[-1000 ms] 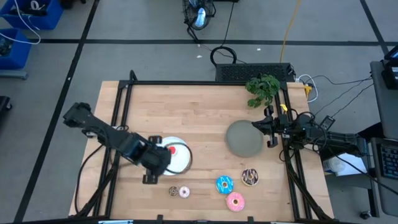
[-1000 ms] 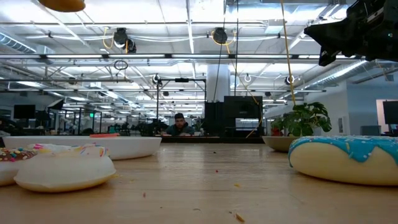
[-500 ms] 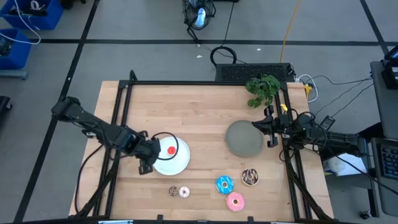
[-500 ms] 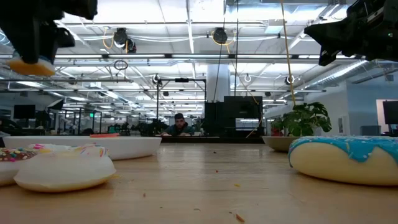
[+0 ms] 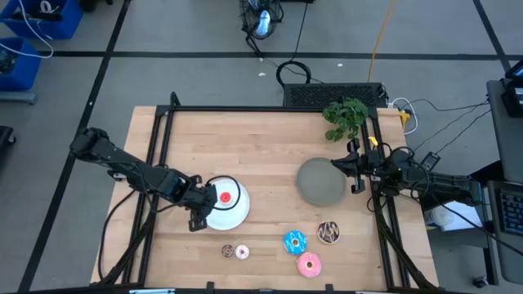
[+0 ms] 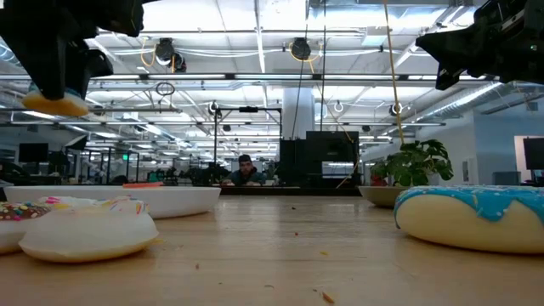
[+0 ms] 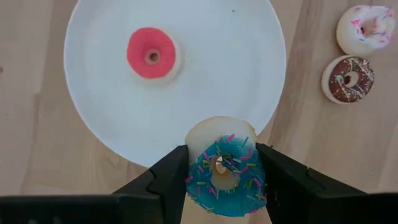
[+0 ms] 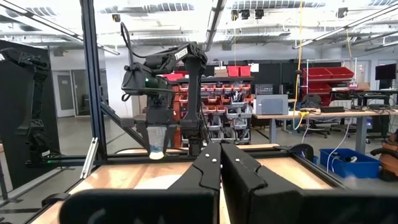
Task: Pick & Place donuts
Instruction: Put the small blue donut on the white plate
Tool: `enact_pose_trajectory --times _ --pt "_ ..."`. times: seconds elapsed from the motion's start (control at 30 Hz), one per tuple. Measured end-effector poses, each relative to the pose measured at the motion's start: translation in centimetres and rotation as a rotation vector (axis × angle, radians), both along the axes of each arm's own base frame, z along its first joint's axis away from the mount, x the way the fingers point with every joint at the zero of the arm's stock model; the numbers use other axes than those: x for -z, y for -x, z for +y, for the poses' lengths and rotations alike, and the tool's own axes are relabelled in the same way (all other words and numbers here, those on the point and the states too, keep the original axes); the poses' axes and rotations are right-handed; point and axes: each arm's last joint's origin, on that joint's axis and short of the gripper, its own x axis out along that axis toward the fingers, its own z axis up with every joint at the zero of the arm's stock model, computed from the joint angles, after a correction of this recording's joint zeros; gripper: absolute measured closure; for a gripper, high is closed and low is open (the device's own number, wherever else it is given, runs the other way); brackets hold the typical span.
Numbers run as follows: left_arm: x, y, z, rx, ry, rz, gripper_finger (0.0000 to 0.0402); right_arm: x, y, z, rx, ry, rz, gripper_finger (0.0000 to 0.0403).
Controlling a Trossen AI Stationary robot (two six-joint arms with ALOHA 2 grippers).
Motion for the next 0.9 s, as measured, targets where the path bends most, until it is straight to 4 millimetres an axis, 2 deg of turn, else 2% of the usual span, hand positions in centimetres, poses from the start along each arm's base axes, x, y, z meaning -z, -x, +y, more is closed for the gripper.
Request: enact_pose_trajectory --times 0.23,0.37,0.6,0.9 --pt "0.1 -0.3 0.1 -0.07 -0.046 -0.027 0.0222 -0.1 0.0 0.0 0.005 0.013 -0.008 0.0403" --pt "1.5 -0.9 0.1 -0.057 -0.109 0.035 0.0222 -0.1 0.0 0.0 0.007 0.015 -0.008 0.0403" --pt "4.3 -2.5 -0.6 0.078 -0.166 0.104 0.0222 -0.1 0.0 0.0 0.007 0.015 -0.009 0.0403" --pt "6.5 -3.7 -1.0 0.148 -0.194 0.14 0.0222 -0.1 0.0 0.0 0.007 0.019 -0.008 0.0403"
